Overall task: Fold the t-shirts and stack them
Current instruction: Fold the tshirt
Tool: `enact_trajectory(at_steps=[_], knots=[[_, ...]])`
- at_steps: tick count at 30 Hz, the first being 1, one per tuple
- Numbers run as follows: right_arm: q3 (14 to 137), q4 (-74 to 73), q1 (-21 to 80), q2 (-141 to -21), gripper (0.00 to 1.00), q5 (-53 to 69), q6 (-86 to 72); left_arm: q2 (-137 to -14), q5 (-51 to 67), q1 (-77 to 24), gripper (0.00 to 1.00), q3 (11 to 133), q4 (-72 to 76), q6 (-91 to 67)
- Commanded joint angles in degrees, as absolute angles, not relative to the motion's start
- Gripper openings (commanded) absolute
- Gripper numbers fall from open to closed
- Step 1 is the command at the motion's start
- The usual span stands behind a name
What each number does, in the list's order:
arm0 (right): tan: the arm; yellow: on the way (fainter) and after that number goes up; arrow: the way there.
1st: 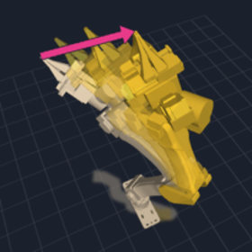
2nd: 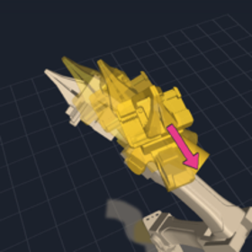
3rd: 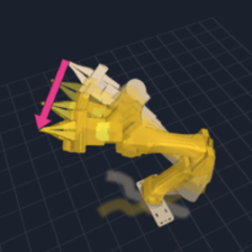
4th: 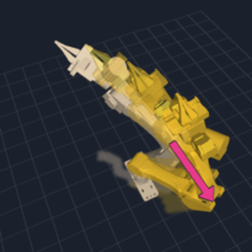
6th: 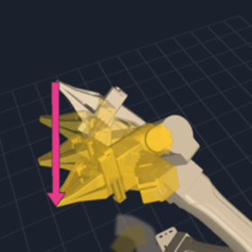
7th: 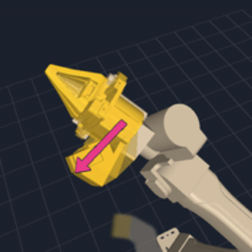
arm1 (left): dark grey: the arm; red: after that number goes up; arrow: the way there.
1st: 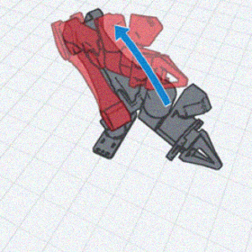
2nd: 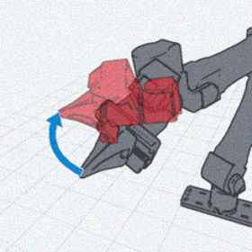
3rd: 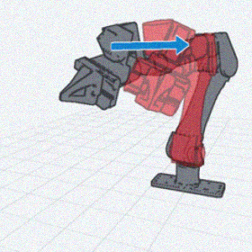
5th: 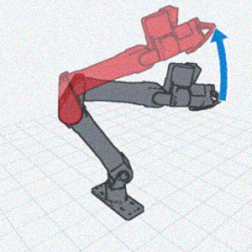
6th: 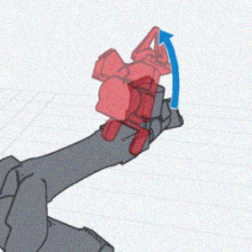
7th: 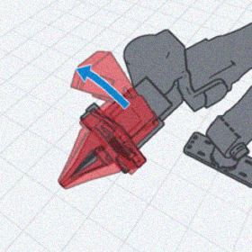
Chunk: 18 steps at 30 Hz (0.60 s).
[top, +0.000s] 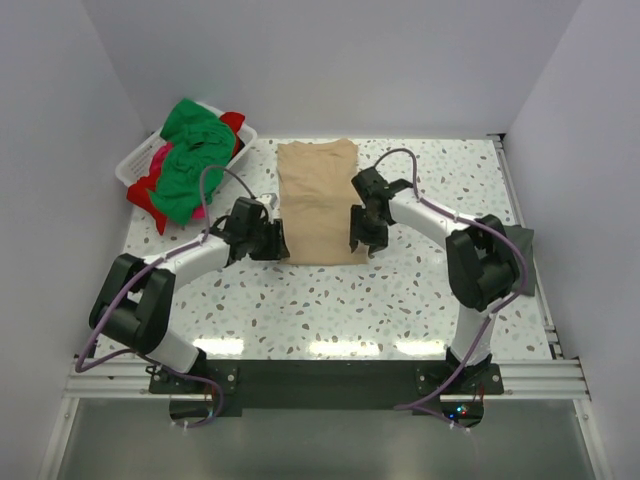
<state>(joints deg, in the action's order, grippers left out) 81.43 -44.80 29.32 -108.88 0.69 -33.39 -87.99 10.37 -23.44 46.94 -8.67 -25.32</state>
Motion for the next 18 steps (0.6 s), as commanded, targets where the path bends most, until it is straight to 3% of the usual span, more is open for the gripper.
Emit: enact_trajectory(at_steps=[1, 4, 18], knots=[[79.1, -42.3, 28.7, -106.3, 0.50, -0.8, -33.5, -88.1, 7.9, -22.7, 0.47, 46.1, -10.1, -28.1], [78.1, -41.8, 28.4, -106.9, 0.40, -0.6, -33.0, -88.2, 7.6, -22.8, 0.44, 45.4, -10.3, -29.1], [75.4, -40.3, 27.9, -109.9, 0.31, -0.1, -30.9, -87.5, 7.3, -22.6, 0.39, 43.1, -8.5, -32.1]])
